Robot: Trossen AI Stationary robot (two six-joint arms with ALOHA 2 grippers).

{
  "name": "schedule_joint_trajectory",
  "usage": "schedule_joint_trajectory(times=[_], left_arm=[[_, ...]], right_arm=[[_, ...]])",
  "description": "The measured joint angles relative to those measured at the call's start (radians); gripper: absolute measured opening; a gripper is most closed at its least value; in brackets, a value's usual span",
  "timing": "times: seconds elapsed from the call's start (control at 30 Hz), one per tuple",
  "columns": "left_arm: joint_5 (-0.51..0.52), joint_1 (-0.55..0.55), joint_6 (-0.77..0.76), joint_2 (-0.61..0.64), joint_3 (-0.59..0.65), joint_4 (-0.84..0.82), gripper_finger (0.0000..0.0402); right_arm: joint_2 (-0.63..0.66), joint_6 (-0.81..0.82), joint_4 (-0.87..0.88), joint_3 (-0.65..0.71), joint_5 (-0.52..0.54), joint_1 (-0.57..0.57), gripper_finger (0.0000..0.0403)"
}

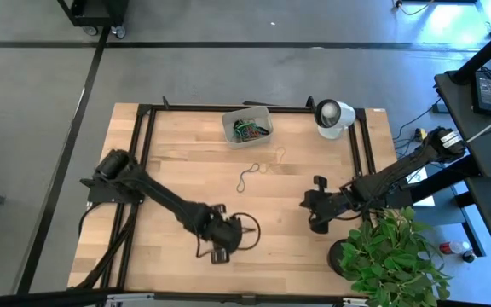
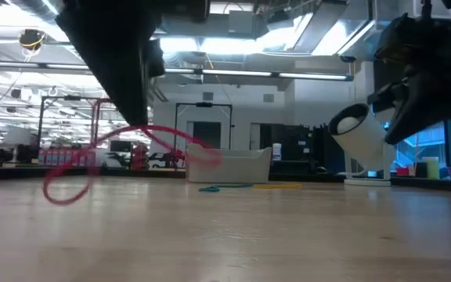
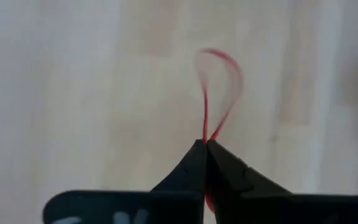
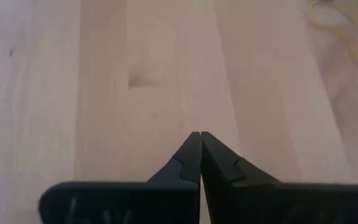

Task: Pick and place rubber bands into bin
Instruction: Put the red rubber band into the gray bin

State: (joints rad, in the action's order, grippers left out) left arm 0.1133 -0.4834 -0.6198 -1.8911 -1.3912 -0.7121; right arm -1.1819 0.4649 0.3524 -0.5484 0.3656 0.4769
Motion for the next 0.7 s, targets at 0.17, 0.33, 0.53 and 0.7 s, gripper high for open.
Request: schedule_joint_trajectory(times=[0.17, 0.33, 0.53, 0.7], left_arm=[[0.062, 0.101, 0.005, 0.1, -0.002, -0.067, 0.0002], [0.106, 0.273, 0.049, 0.169, 0.001, -0.074, 0.0002], [0.053, 0.513, 0.299, 0.205, -0.001, -0.067, 0.0002], [-0.005, 0.714, 0.48, 0.202, -0.001, 0.027, 0.0002]], right_arm=[[0.0, 0.005, -0.028, 0.0, 0.008, -0.013, 0.0007], [0.0, 0.002, -0.028, 0.0, 0.008, -0.031, 0.0007], [0.0, -0.001, -0.065, 0.0, 0.008, -0.036, 0.0007], [0.0, 0.01, -0.071, 0.0, 0.009, -0.1, 0.0007]])
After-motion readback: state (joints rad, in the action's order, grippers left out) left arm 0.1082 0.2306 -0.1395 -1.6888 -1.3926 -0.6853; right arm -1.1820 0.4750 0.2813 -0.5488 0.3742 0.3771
